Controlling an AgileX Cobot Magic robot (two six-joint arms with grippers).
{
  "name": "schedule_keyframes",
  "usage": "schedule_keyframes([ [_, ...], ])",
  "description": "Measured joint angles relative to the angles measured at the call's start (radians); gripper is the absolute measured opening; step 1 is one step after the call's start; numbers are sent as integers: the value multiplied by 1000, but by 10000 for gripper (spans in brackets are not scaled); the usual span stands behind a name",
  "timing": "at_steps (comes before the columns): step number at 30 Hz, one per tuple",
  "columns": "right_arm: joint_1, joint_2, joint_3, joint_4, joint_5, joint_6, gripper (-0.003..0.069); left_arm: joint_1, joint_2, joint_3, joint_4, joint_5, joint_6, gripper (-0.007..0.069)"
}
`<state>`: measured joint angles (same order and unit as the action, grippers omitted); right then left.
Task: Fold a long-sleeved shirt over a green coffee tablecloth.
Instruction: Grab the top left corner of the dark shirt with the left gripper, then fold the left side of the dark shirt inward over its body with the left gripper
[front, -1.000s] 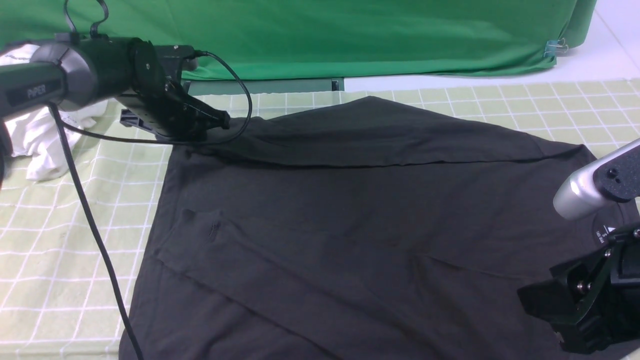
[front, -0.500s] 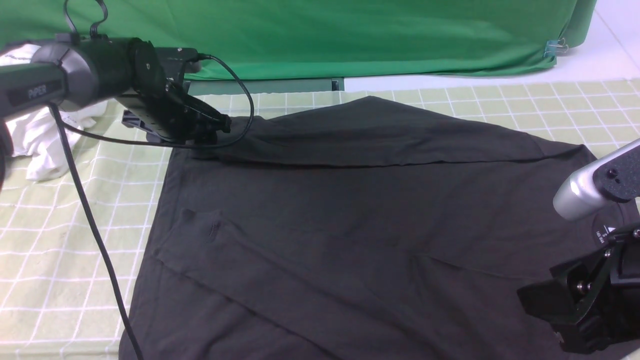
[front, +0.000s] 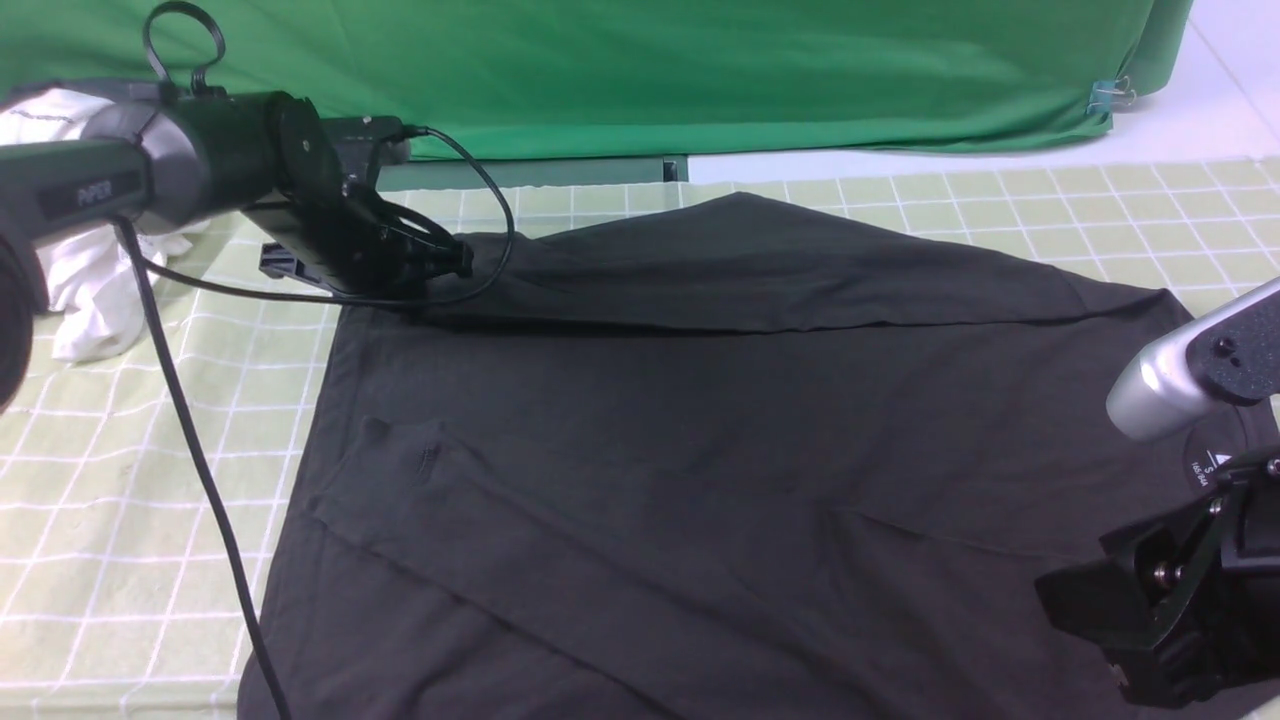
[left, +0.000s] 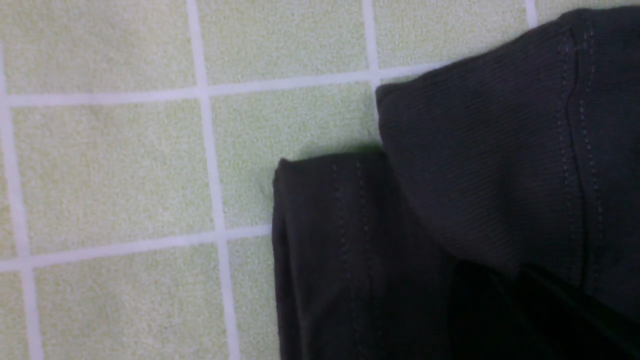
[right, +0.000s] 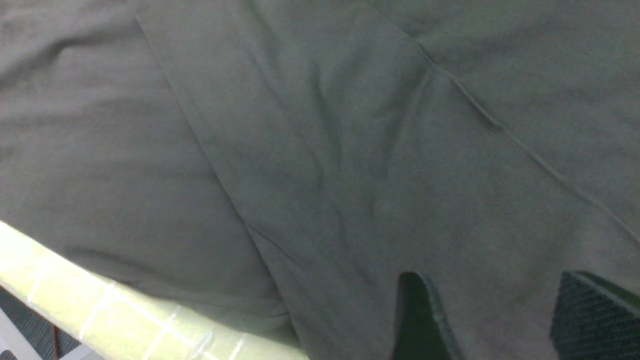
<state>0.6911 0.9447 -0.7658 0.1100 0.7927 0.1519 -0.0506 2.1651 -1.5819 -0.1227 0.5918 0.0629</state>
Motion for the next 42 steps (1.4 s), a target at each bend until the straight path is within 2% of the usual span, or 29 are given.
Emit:
schedule_keyframes([
  [8,0,0,0,-14,0,0,356,0,-91,0,10,63,0,31],
  [12,0,0,0,-127,1,4,347,-1,-168,0,-7,121,2,31],
  [15,0,0,-7,-282,13,70,255,-10,-243,0,-37,186,19,31],
  [17,-1,0,-24,-401,19,127,118,-25,-293,0,-50,252,23,31],
  [18,-1,0,-24,-401,19,132,106,-26,-302,0,-50,259,23,31],
  [19,-1,0,-34,-464,18,162,44,-41,-335,0,-54,311,23,31],
  [21,-1,0,-39,-499,18,182,12,-60,-372,12,-56,352,23,31],
  [26,-1,0,-40,-512,26,187,-2,-97,-463,122,-61,367,-13,31],
  [36,-1,0,-40,-498,36,188,-1,-157,-703,496,-61,349,-103,31],
  [42,-1,0,-40,-481,35,188,3,-160,-836,649,-56,342,-163,31],
])
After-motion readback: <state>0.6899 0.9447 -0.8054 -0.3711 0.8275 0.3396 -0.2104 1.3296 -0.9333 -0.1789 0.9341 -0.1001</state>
